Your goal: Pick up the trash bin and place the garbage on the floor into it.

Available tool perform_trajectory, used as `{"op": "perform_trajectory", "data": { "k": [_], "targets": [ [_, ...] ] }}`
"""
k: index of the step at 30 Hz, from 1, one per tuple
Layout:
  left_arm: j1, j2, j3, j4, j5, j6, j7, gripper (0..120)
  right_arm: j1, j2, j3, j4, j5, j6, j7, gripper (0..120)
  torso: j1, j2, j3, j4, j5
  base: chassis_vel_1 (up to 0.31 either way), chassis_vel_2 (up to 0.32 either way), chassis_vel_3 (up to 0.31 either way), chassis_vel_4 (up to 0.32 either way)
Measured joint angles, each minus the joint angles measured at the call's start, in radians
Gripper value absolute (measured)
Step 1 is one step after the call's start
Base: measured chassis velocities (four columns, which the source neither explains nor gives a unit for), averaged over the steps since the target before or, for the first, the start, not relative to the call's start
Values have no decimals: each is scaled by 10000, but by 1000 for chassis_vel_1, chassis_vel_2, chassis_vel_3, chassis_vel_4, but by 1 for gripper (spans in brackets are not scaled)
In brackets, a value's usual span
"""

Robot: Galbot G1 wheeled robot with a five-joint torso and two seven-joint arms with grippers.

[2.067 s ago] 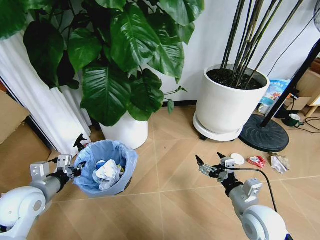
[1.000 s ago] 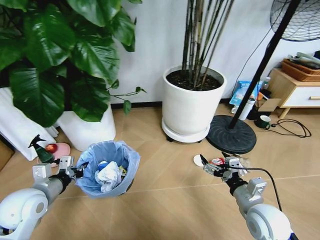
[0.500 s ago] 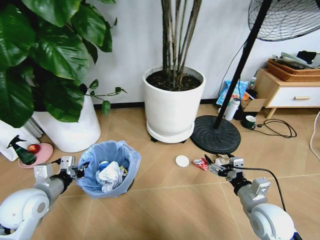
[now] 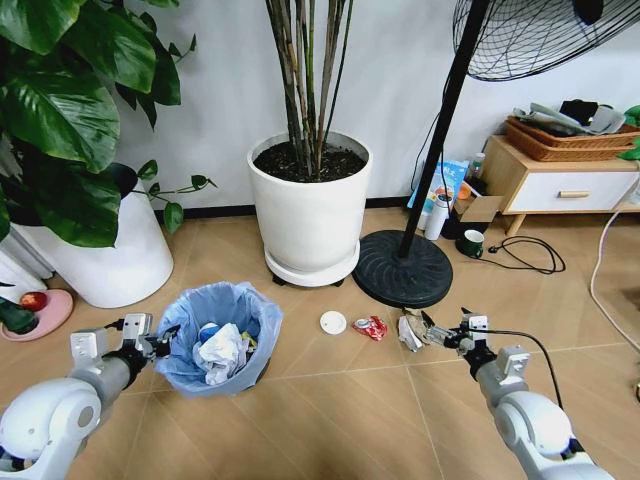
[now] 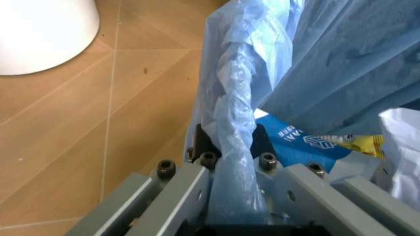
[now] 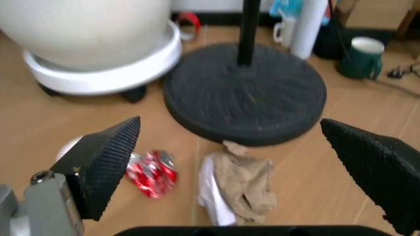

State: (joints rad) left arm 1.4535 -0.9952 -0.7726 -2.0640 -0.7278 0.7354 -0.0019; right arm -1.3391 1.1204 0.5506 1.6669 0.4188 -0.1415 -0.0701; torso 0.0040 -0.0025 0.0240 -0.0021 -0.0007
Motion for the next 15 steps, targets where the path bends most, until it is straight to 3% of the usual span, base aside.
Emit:
{"op": "perform_trajectory", "data": {
  "k": [15],
  "targets": [
    [7, 1, 60, -16, 21, 0, 0, 0, 2816, 204, -1357, -4056, -170, 32, -862, 100, 1, 0, 0, 0, -5, -4, 2, -1, -1]
  ]
}}
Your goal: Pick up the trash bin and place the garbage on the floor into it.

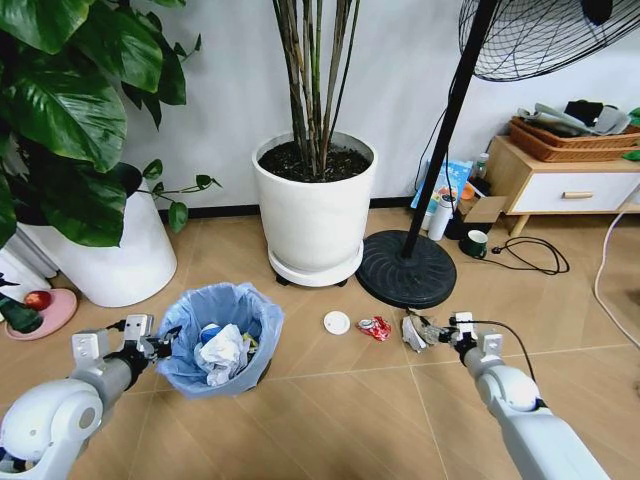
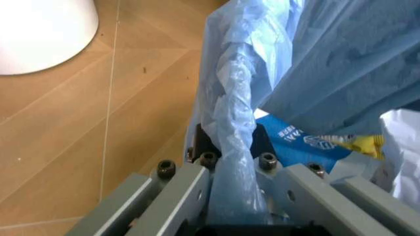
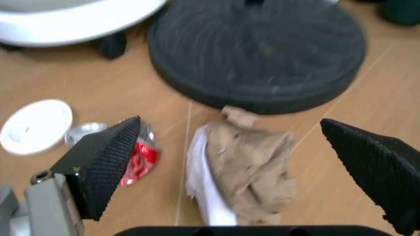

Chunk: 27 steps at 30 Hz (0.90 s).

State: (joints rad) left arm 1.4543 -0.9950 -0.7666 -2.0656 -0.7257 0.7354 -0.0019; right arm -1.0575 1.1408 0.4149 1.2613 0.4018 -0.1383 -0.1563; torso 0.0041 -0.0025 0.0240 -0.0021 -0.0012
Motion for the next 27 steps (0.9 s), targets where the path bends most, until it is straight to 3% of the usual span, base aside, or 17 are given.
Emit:
{"op": "perform_trajectory", "data": {
  "k": [10, 22, 24, 27],
  "targets": [
    [12, -1, 62, 2, 72, 0, 63, 0, 1326, 930, -483, -2889, -1050, 534, -405, 100, 0, 0, 0, -2, -2, 0, 0, 0, 0],
    [20, 35, 18, 43, 159, 0, 207, 0, 2264, 1506, -244, -4455, -2022, 761, -302, 100, 0, 0, -1, -1, 4, 0, 0, 0, 0],
    [18, 36, 13, 57, 162, 0, 212, 0, 2333, 1528, -195, -4574, -2051, 762, -297, 98, 0, 0, -1, -1, 4, 0, 0, 0, 0],
    [10, 35, 8, 88, 165, 0, 217, 0, 2441, 1544, -113, -4786, -2104, 777, -295, 86, 0, 0, -1, -2, 3, 0, 0, 0, 0]
  ]
}}
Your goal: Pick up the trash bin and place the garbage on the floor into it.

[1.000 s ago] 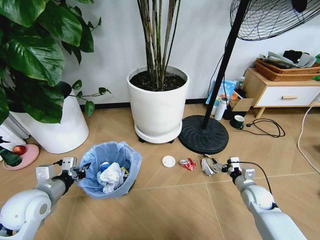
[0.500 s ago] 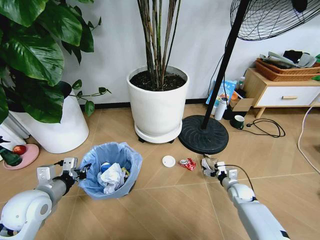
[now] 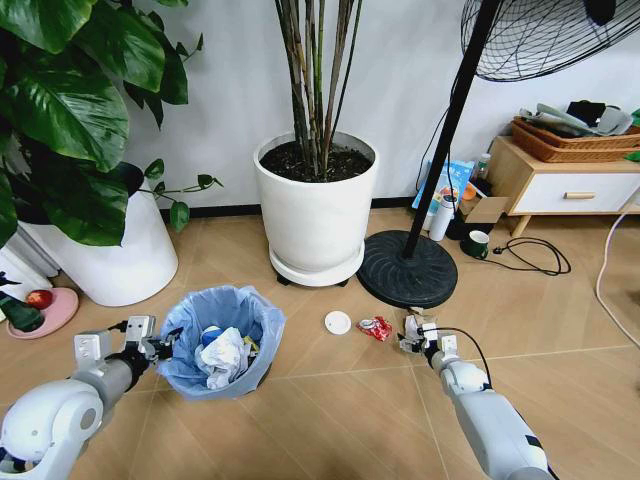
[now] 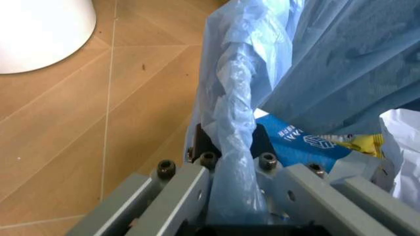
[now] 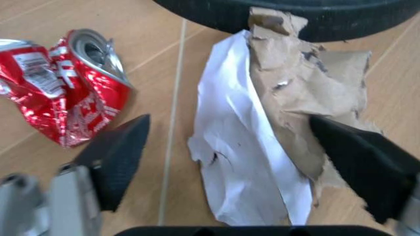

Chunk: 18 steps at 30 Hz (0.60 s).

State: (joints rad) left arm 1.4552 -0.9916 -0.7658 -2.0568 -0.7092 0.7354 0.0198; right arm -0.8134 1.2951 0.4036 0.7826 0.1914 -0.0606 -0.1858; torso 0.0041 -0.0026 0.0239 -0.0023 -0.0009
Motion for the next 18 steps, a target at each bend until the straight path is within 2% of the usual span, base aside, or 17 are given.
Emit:
{"op": "perform_trajectory", "data": {
  "k": [2, 3, 6, 10, 11, 14, 15, 18],
  "targets": [
    [-7, -5, 0, 11, 4, 0, 2, 0, 20, 0, 18, -40, 0, 0, 0, 82, 0, 0, 0, 0, 1, 0, 0, 0, 0],
    [-15, -15, 1, 28, 8, 0, 3, 0, 37, -5, 55, -100, 0, -4, 0, 73, 0, 0, 0, 0, -1, 0, 0, 0, 0],
    [-26, -18, 5, 45, 15, 0, 4, 0, 39, -9, 93, -162, 1, -9, 6, 67, 0, 0, 0, 0, 0, 0, 0, 0, 0],
    [-49, 15, 6, 74, 17, -1, 7, 0, 61, -12, 187, -298, 3, -16, 29, 48, 0, 0, 0, 0, 1, 0, 0, 0, 0],
    [-49, 15, 6, 74, 17, -1, 7, 0, 61, -12, 187, -298, 3, -16, 29, 48, 0, 0, 0, 0, 1, 0, 0, 0, 0],
    [-59, 45, 6, 80, 5, 0, 9, 0, 122, -4, 245, -371, -13, -25, 51, 33, 0, 0, 0, 0, -1, 0, 0, 0, 0],
    [-59, 45, 6, 80, 5, 0, 9, 0, 122, -4, 245, -371, -13, -25, 51, 33, 0, 0, 0, 0, -1, 0, 0, 0, 0],
    [-59, 71, 6, 80, -13, 0, 15, 0, 131, 8, 268, -383, -40, -35, 70, 20, 0, 0, 0, 0, 0, 0, 0, 0, 0]
  ]
}}
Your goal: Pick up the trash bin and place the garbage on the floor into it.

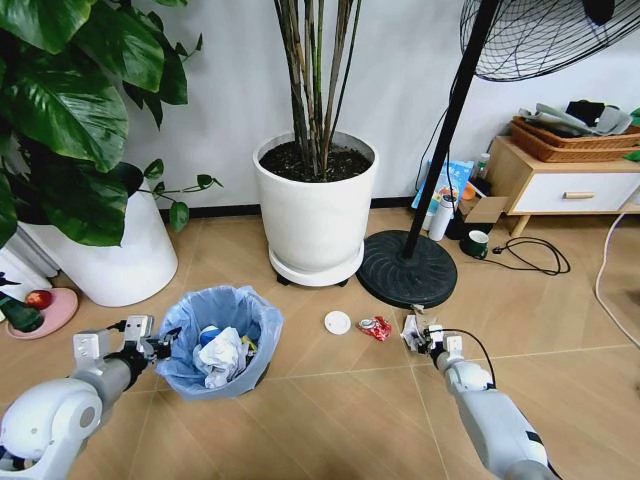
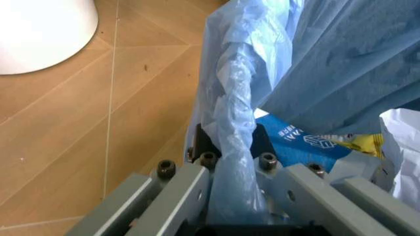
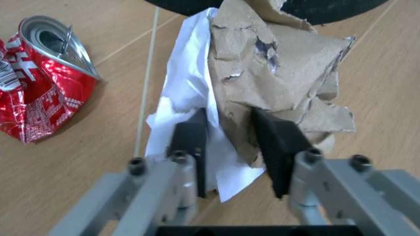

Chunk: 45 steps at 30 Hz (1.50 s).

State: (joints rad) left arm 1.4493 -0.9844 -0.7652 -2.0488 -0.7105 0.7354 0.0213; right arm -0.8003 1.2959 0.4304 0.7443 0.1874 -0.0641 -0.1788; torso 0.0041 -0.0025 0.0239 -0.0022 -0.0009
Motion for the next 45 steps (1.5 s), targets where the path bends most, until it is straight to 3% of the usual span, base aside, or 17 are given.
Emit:
{"op": "perform_trajectory", "data": {
  "k": [5, 11, 19, 27, 33, 41, 45],
  "targets": [
    [-38, 62, 38, 35, -20, 0, 39, 0, -42, -4, 72, 104, -8, -36, 69, 2, 0, 0, 0, 1, 0, 0, 0, 0, 0],
    [-142, 145, 125, 123, -32, 0, 116, 0, -291, -67, 172, 523, 9, -112, 107, 0, 0, 0, 0, 1, 1, 0, 0, 0, 0],
    [-475, 483, 439, 398, -83, 0, 323, 0, -1220, -385, 399, 2251, 266, -312, 80, 0, 0, 0, 1, -2, 2, 0, 0, 0, 0],
    [-753, 774, 804, 701, -80, -131, 657, 0, -1843, -846, 157, 4682, 901, -502, 84, 0, -1, 0, 0, -6, 0, 0, 0, 0, 0],
    [-760, 762, 810, 721, -64, -157, 686, 0, -1856, -1253, -937, 6535, 2021, -848, -126, 0, -1, 0, 0, 2, -1, 0, 0, 0, 0],
    [-1881, 941, 1990, 1065, -321, -35, 414, 0, -1967, -2225, -1839, 9787, 3459, -1598, -82, 0, -1, 0, 0, -5, 0, 0, 0, 0, 0],
    [-2297, 1005, 2343, 1210, -467, -9, 318, 0, -1942, -2462, -2107, 10739, 3827, -1870, 43, 0, -1, 1, 0, 0, 2, 0, 0, 0, 0]
  ]
}}
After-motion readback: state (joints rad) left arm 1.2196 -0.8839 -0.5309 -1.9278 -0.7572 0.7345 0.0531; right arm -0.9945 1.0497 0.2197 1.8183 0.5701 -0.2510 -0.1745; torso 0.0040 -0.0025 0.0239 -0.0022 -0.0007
